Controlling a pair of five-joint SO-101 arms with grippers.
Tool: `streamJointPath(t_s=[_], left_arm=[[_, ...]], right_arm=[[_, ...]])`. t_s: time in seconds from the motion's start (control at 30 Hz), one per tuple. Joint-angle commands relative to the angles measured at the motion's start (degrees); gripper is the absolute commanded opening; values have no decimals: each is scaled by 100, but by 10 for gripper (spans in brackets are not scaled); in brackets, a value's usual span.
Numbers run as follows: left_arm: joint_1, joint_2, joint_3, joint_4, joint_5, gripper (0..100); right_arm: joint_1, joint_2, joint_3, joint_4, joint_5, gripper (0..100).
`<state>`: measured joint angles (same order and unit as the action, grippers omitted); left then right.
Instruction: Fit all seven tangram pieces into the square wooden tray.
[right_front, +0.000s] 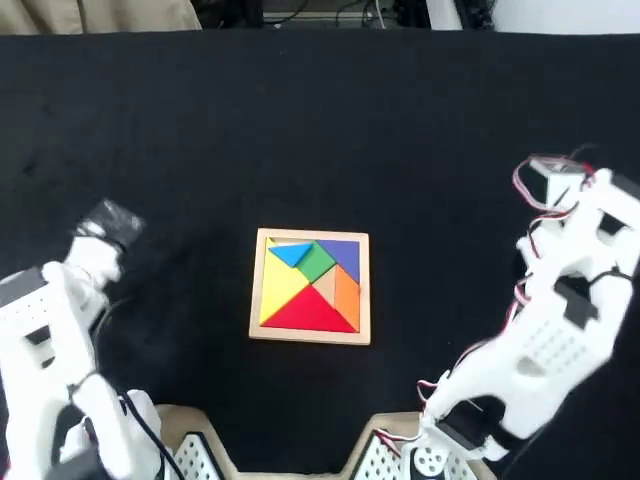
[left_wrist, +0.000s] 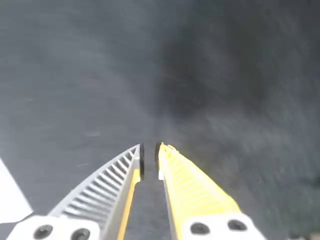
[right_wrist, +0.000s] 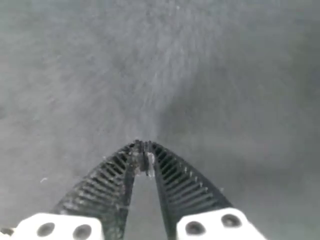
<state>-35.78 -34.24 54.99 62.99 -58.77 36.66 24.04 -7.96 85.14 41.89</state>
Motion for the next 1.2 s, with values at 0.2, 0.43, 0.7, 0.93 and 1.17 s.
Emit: streamJointPath(t_s=[0.2,0.43,0.7,0.93,1.17], left_arm=[[2237,-3095,-48,1064,5363,73],[2316,-4352,1833,-1125,6075,76],[1807,-4774,2993,-2057,7235,73],[1701,-5134,3354,-2321,7376,73],[1701,-5240,3442,-2356,7376,73]], right_arm=[[-3560,-2914,1147,466,-1829,11],[-6031,-3020,1640,158,-2585,11],[-6708,-2721,2167,-756,-2954,11],[-7059,-1429,1771,-1433,-2954,11],[-6690,-541,1059,-1407,-2945,11]])
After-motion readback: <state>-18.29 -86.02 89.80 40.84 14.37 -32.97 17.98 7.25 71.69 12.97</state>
